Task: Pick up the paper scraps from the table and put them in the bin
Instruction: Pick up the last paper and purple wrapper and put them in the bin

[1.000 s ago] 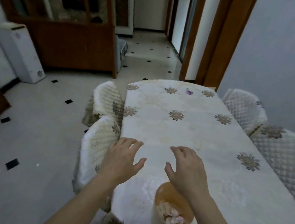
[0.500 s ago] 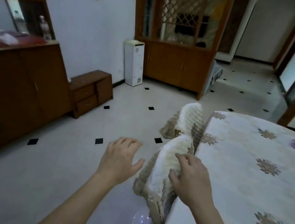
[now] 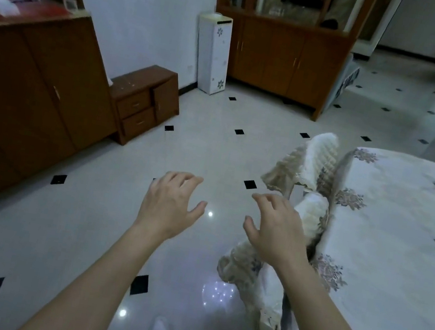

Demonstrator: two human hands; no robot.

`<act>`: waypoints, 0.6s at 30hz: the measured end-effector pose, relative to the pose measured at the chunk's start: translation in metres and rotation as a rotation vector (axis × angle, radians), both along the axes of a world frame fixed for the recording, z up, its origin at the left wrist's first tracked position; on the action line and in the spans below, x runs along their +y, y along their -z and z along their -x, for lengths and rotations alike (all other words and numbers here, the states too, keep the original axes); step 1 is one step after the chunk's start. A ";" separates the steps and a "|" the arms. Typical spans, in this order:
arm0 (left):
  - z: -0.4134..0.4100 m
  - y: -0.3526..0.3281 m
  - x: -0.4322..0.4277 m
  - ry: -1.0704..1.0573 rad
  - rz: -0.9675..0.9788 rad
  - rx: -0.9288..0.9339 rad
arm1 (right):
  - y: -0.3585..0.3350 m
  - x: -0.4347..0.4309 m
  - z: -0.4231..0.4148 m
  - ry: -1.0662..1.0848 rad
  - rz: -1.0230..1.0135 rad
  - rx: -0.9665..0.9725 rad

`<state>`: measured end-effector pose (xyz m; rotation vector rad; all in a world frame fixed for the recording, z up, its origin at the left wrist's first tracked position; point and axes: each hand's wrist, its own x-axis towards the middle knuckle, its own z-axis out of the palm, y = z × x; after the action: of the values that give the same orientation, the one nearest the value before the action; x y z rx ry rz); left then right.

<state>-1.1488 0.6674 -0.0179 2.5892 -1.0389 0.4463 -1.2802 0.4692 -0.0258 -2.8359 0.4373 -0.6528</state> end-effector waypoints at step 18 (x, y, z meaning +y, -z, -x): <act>-0.282 -0.006 -0.061 0.129 0.036 0.018 | 0.004 -0.046 -0.268 0.157 -0.025 0.032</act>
<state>-0.8673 0.6063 -0.0119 2.4724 -1.1724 0.4051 -1.0118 0.4230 -0.0302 -2.8120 0.6742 -0.6261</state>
